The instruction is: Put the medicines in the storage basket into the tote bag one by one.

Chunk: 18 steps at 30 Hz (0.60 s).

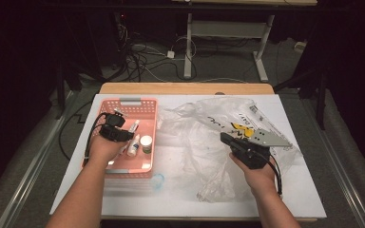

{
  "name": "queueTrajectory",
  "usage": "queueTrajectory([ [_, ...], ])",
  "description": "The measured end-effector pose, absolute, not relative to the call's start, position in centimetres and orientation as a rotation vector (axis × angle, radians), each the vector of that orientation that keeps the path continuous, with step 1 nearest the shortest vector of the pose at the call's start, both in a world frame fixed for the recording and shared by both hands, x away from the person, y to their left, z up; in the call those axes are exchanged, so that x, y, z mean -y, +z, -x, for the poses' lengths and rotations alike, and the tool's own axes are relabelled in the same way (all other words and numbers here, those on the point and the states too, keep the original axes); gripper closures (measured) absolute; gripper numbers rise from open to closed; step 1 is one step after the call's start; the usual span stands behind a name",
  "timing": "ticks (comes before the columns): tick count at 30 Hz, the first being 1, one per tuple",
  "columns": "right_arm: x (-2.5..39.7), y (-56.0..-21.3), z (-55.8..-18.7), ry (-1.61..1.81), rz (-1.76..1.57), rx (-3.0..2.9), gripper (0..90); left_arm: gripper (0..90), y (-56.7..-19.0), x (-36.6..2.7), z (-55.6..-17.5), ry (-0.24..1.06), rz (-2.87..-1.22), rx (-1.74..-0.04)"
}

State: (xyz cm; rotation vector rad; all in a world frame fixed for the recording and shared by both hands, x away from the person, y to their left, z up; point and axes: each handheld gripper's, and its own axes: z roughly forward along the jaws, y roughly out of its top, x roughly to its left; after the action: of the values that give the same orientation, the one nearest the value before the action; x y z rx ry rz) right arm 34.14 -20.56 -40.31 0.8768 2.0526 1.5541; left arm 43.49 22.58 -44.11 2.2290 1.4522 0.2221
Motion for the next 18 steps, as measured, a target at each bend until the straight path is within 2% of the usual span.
queueTrajectory([
  [18, 20.8, -40.2, -34.0, 1.556, -0.879, -2.042, 90.0, 68.6, -42.5, -22.2, -41.7, 0.352, -2.098, -1.330],
])
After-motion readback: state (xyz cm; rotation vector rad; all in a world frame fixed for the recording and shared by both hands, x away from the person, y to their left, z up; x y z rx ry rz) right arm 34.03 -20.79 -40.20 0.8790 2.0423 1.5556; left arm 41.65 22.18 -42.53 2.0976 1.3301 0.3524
